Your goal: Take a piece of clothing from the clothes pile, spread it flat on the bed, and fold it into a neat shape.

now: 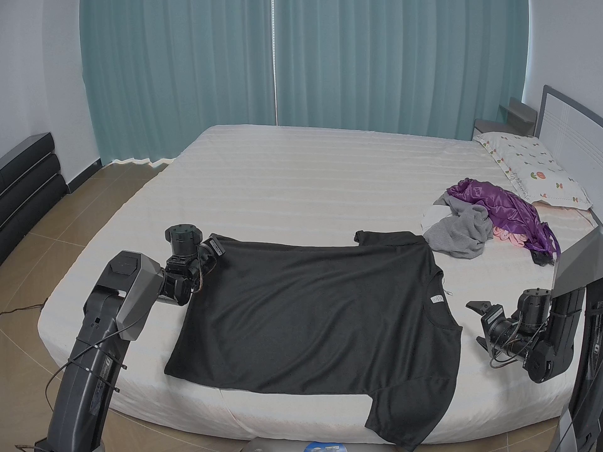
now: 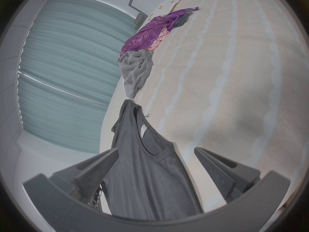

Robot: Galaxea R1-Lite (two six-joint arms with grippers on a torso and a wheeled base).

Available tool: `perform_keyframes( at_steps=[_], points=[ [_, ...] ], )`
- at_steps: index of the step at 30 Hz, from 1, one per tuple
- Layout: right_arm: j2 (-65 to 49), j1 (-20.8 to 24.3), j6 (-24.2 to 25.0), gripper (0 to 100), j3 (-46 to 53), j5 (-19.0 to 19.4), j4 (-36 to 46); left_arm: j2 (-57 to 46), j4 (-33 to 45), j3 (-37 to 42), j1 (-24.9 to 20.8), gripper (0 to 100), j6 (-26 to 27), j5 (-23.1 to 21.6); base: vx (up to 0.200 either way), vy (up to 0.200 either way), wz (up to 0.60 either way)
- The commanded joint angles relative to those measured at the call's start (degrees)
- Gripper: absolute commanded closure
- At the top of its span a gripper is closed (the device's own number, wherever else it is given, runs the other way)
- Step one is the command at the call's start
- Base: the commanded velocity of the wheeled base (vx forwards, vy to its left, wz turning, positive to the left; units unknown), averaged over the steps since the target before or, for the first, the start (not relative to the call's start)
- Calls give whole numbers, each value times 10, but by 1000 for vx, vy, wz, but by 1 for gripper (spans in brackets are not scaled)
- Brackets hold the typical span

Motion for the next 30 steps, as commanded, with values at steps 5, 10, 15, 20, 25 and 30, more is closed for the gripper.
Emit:
perform_keyframes(
  at_steps=[5,10,15,20,25,30],
  points=[
    [2,0,0,0,0,0,-10,2,-4,0,5,100,2,13,0,0,0],
    [2,0,0,0,0,0,-10,1,-27,0,17,100,2,13,0,0,0],
    [2,1,0,0,0,0,-10,1,-27,0,21,100,2,12,0,0,0],
    [2,0,0,0,0,0,-10,2,-26,0,21,100,3,10,0,0,0],
    [2,1,0,0,0,-1,-10,3,-26,0,23,100,3,7,0,0,0],
    [2,1,0,0,0,-1,-10,2,-22,0,21,100,3,2,0,0,0]
  ],
)
